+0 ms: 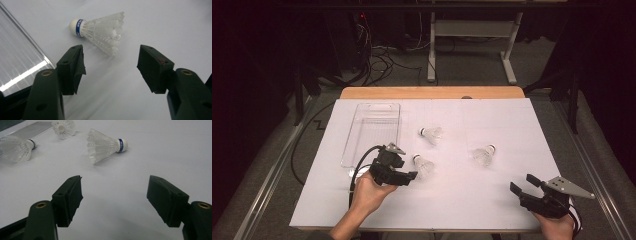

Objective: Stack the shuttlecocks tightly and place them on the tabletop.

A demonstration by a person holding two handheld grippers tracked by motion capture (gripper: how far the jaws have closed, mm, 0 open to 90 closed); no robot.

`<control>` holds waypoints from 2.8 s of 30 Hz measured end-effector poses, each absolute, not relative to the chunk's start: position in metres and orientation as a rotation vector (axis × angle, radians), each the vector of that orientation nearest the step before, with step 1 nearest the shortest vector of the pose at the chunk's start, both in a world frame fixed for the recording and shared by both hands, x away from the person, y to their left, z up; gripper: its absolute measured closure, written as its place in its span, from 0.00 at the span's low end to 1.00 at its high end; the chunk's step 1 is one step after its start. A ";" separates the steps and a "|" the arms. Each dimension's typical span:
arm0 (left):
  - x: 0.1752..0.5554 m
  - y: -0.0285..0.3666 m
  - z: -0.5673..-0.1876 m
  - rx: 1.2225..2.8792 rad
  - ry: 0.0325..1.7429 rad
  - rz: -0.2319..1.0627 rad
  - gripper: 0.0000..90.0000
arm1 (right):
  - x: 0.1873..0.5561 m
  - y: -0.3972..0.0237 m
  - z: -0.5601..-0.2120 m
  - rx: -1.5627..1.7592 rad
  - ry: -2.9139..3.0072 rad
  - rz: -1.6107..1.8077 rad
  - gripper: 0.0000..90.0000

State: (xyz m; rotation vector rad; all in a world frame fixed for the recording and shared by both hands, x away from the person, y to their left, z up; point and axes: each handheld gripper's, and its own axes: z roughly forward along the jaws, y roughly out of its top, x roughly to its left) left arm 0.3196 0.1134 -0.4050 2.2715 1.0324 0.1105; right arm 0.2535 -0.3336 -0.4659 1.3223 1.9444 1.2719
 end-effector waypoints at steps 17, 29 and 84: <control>0.305 0.114 -0.411 2.278 1.006 0.122 0.44 | 0.253 -0.334 -0.466 1.323 1.943 1.274 0.32; 0.297 0.124 -0.415 2.247 1.023 0.123 0.43 | 0.253 -0.334 -0.466 1.322 1.944 1.272 0.32; 0.272 0.170 -0.421 2.162 1.114 0.218 0.38 | 0.254 -0.332 -0.466 1.317 1.950 1.271 0.32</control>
